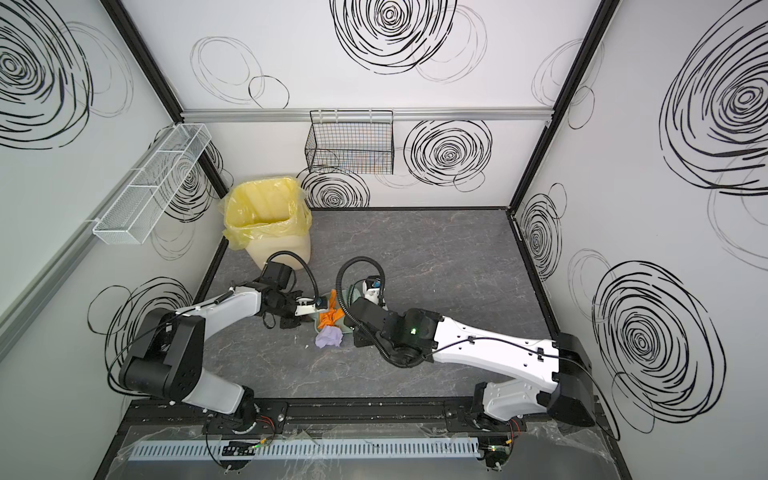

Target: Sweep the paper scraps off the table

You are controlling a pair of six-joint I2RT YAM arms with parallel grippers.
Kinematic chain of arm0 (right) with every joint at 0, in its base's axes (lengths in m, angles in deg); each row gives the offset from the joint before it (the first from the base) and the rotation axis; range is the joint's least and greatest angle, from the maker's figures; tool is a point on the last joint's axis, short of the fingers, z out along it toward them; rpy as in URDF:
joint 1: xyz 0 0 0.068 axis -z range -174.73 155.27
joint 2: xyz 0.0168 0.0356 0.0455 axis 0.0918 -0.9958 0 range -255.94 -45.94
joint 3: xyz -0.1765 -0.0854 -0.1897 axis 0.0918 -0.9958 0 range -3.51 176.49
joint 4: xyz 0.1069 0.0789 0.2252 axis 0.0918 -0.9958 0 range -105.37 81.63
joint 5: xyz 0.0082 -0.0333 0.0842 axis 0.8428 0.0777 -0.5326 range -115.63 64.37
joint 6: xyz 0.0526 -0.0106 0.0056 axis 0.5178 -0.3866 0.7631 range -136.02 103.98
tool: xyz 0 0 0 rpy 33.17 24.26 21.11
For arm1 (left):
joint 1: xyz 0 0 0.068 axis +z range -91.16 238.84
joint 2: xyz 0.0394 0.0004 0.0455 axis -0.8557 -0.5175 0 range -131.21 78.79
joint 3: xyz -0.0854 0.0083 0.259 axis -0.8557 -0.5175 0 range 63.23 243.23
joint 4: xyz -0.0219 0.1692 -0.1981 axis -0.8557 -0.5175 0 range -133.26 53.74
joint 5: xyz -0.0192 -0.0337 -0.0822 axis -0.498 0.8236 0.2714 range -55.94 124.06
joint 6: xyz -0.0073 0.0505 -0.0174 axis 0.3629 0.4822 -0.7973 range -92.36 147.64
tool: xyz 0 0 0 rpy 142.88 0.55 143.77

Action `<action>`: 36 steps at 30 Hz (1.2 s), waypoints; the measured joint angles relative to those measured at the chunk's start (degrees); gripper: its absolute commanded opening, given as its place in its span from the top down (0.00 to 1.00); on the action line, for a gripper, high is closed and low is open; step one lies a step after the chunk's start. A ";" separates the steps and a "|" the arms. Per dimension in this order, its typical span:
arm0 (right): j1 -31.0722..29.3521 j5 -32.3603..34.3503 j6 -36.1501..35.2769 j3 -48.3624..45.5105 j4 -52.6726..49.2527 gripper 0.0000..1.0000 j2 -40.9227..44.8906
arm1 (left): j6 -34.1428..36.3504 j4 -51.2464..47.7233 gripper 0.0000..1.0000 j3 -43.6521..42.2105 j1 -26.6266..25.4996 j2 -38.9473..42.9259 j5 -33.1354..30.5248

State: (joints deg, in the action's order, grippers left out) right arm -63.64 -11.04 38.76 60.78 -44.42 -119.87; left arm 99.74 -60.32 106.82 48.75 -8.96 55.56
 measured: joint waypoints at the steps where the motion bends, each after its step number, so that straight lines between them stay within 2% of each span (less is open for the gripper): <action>1: 0.24 0.66 -0.02 0.00 -0.04 1.00 0.81 | 0.00 0.00 1.00 0.00 0.00 0.00 -0.04; 11: 1.60 3.43 0.02 -0.68 -2.60 1.00 5.70 | 0.70 -0.44 1.00 0.00 0.26 0.00 -0.85; 20: 9.01 4.15 -1.68 -2.56 -8.76 1.00 4.37 | 2.40 -4.00 1.00 1.57 1.36 0.00 -4.07; 31: 9.35 2.73 -3.82 -4.90 -7.08 1.00 3.15 | 4.09 -11.89 1.00 8.57 4.68 0.02 -6.60; 36: 9.35 2.25 -4.00 -5.18 -6.93 1.00 2.84 | 6.10 -13.86 1.00 8.94 6.32 1.05 -7.30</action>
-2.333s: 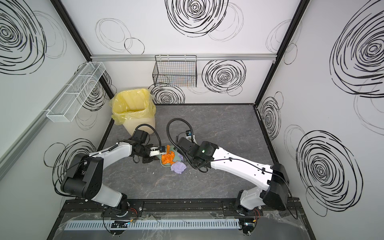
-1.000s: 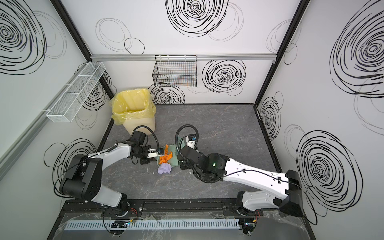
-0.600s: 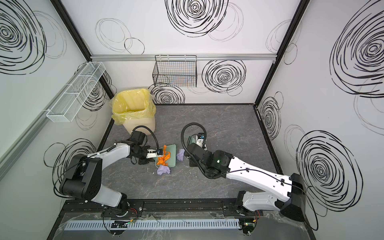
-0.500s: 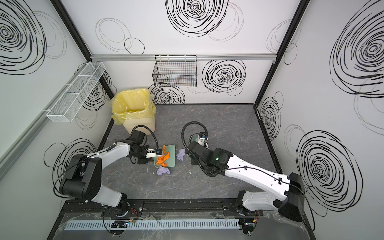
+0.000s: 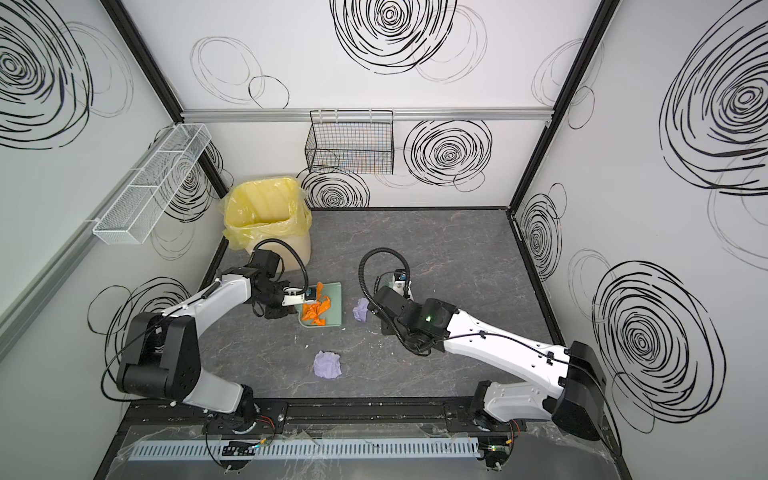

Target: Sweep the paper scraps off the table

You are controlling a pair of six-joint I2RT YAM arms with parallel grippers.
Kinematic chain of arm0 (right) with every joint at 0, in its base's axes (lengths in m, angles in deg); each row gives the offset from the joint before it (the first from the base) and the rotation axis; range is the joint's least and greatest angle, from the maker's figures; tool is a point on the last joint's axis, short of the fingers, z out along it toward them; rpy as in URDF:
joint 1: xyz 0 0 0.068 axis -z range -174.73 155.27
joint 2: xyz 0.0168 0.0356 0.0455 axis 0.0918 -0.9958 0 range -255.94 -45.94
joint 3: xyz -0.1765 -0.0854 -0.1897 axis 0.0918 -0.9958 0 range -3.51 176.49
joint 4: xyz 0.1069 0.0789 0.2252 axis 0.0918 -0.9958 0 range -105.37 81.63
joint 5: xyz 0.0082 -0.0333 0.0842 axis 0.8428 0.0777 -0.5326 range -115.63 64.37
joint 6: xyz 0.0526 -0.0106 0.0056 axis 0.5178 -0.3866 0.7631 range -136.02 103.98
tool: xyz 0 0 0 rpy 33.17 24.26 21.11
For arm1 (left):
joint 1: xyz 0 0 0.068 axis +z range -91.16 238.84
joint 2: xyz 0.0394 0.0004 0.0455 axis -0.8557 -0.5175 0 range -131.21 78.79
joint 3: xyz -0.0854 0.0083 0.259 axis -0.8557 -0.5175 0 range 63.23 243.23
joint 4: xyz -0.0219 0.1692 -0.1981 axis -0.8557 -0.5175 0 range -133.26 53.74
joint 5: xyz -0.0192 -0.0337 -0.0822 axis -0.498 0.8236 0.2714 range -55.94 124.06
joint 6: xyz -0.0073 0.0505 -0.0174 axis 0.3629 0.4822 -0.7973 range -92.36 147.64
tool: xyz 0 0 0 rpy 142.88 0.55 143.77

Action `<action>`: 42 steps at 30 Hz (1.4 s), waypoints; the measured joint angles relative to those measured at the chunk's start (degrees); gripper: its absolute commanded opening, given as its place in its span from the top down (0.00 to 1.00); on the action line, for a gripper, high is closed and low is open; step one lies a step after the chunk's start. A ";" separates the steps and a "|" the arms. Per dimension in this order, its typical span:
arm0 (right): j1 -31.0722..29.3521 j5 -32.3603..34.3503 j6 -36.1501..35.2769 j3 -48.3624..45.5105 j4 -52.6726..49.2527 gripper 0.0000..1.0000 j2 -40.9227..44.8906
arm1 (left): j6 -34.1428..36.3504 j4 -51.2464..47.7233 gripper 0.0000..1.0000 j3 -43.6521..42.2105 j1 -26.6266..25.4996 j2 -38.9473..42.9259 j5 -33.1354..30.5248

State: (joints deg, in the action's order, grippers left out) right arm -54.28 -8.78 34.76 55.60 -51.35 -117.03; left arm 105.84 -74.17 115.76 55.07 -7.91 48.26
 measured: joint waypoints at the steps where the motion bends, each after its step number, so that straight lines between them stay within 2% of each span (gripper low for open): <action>1: 0.04 0.00 -0.09 0.00 0.02 1.00 0.00 | 0.76 -0.81 1.00 0.02 1.05 0.50 -0.15; 5: 0.37 -0.59 -1.01 -0.02 0.09 1.00 0.00 | 4.00 -4.22 1.00 0.02 5.53 3.10 -0.68; 9: 0.11 -5.57 -3.23 0.00 2.19 1.00 -0.02 | 7.67 -7.06 1.00 -0.02 10.60 6.93 -0.81; 15: -6.32 -13.22 -5.68 2.60 6.23 1.00 -2.64 | 11.47 -9.88 1.00 -0.17 16.37 8.31 -0.09; 21: -11.69 -19.74 -7.10 5.07 9.55 1.00 -8.26 | 13.14 -10.71 1.00 -0.52 18.58 8.28 1.44; 26: -12.44 -22.32 -7.76 6.03 9.84 1.00 -13.31 | 13.75 -10.91 1.00 -0.57 18.99 8.28 2.38; 32: -10.38 -21.68 -8.35 7.87 8.68 1.00 -17.29 | 14.01 -11.26 1.00 -1.07 19.06 8.31 2.69; 42: 0.92 -15.87 -9.57 8.46 8.07 1.00 -17.51 | 14.16 -11.30 1.00 -3.28 18.69 8.74 2.47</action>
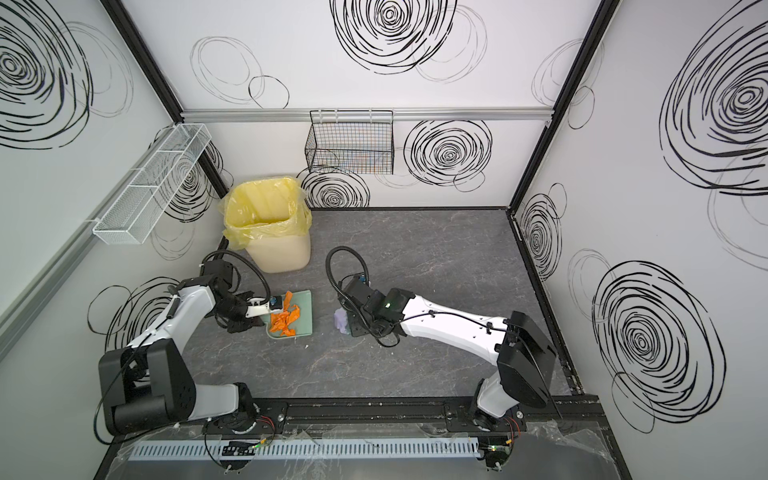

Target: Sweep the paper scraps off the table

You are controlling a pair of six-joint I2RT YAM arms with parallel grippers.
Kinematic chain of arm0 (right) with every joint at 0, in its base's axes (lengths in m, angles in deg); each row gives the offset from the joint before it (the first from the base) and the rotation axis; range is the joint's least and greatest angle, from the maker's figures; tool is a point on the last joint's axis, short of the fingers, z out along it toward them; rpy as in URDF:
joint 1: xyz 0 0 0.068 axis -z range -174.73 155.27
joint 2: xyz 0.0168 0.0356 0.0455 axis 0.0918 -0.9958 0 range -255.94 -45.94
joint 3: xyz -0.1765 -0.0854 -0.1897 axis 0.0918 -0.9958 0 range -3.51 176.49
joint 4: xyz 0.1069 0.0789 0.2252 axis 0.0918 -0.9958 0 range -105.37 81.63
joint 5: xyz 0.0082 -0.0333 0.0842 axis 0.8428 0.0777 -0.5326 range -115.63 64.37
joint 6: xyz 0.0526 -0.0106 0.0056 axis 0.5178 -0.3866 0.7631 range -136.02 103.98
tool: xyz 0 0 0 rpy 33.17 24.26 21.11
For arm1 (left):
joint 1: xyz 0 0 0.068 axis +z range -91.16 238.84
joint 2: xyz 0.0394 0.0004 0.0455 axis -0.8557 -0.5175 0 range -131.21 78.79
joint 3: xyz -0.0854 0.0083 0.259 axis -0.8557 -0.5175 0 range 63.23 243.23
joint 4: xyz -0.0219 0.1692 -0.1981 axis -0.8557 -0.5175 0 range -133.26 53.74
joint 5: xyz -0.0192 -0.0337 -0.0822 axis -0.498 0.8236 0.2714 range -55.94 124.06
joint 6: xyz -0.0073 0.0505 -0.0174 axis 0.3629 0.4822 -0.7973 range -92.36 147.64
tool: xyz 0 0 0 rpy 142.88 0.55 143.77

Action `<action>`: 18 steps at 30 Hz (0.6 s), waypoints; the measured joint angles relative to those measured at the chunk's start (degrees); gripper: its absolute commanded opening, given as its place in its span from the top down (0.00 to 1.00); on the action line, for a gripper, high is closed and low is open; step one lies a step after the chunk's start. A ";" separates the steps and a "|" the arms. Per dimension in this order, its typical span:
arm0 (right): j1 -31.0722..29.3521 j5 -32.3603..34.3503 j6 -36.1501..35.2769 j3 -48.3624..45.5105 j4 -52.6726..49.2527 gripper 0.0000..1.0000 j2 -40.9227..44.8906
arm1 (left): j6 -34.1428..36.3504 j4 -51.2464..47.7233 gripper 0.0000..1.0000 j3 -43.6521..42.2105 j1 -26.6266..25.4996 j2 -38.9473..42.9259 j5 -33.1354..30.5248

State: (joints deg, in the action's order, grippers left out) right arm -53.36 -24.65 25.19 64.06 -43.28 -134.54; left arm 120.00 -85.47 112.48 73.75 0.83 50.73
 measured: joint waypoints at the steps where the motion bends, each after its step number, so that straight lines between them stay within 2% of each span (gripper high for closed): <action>1: 0.87 0.42 -0.31 0.02 -0.11 1.00 0.02 | -0.02 0.11 1.00 -0.52 -0.28 0.22 -0.20; 8: 2.73 0.48 -2.58 0.85 -1.20 1.00 2.36 | -2.43 2.73 1.00 -5.27 -6.43 2.34 -1.97; 13: 2.73 -0.57 -4.37 2.38 -1.25 1.00 9.25 | -6.56 4.79 1.00 -5.86 -11.96 2.49 -3.37; 18: 3.85 4.24 -5.79 5.49 -3.67 1.00 15.72 | -11.52 6.49 1.00 -5.18 -16.87 2.01 -5.60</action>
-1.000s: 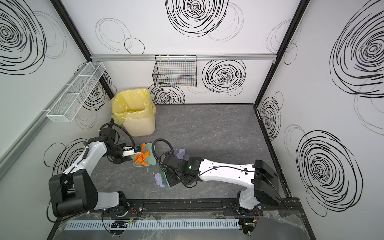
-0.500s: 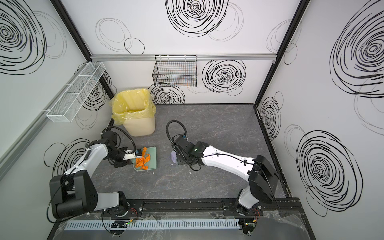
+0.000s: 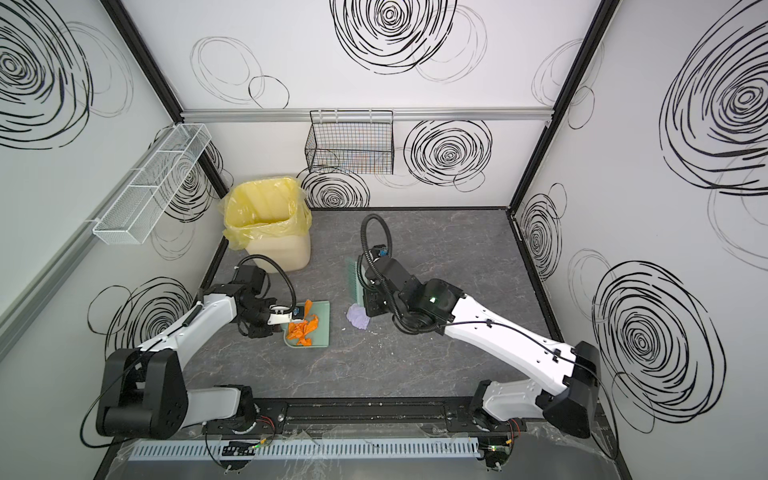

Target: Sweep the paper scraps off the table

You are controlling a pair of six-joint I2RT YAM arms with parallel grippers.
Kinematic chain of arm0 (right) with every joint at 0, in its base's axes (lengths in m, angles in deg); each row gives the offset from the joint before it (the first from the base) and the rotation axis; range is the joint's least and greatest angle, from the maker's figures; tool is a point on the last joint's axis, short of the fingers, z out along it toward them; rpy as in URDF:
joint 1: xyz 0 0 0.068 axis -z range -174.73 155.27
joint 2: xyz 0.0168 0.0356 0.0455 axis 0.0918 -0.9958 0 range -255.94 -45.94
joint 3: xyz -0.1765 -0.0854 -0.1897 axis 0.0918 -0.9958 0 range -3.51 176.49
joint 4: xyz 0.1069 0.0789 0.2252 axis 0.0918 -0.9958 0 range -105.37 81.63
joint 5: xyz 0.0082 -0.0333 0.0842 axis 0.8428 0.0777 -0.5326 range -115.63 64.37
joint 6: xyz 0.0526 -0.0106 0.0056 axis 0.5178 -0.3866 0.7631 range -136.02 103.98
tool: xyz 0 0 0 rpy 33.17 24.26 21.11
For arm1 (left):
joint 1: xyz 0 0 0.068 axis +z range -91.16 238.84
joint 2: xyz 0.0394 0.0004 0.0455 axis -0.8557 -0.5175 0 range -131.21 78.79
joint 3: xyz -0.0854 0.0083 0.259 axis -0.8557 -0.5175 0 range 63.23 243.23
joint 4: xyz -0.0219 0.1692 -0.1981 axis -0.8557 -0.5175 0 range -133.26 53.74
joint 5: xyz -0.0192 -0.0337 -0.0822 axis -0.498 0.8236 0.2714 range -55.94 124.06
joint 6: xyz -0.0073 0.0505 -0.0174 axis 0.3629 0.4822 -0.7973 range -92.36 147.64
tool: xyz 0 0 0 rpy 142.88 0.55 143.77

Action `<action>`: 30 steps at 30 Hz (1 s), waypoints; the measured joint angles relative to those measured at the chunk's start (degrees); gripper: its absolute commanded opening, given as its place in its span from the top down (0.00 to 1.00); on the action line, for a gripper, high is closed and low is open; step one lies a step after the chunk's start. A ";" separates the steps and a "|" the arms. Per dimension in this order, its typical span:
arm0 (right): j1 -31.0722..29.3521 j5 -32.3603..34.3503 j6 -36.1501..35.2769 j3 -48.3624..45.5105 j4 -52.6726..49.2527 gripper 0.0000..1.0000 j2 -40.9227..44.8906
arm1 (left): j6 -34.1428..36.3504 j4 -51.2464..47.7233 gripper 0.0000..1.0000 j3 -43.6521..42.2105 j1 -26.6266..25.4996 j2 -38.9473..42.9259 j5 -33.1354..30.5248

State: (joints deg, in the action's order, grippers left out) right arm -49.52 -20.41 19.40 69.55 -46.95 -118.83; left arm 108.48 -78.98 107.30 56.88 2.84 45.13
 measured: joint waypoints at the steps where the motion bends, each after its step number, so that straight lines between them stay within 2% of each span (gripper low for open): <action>1: 0.79 1.68 -0.26 1.38 -1.18 1.00 0.22 | -0.81 0.15 1.00 0.24 -0.81 -0.04 -0.33; 7: 6.14 15.43 -1.60 8.39 -8.72 1.00 -6.82 | -6.62 1.75 1.00 0.98 -6.49 -0.04 -3.58; 12: 6.29 19.58 -1.60 11.91 -16.70 1.00 -19.23 | -9.14 2.27 1.00 1.20 -9.42 -0.59 -6.51; 19: 4.39 20.90 1.62 22.25 -27.15 1.00 -35.34 | -10.78 2.64 1.00 2.97 -10.93 -4.20 -9.27; 23: 1.51 20.22 1.99 24.22 -28.59 1.00 -38.64 | -11.63 3.02 1.00 3.91 -12.09 -5.51 -10.12; 30: -1.92 16.48 2.01 25.38 -28.57 1.00 -39.04 | -12.94 4.35 1.00 4.22 -14.36 -6.71 -10.97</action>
State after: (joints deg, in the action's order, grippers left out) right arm -51.44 -3.93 21.41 94.92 -75.52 -157.86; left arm 95.54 -74.63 111.52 42.52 -3.87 34.16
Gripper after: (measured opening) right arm 0.105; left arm 0.282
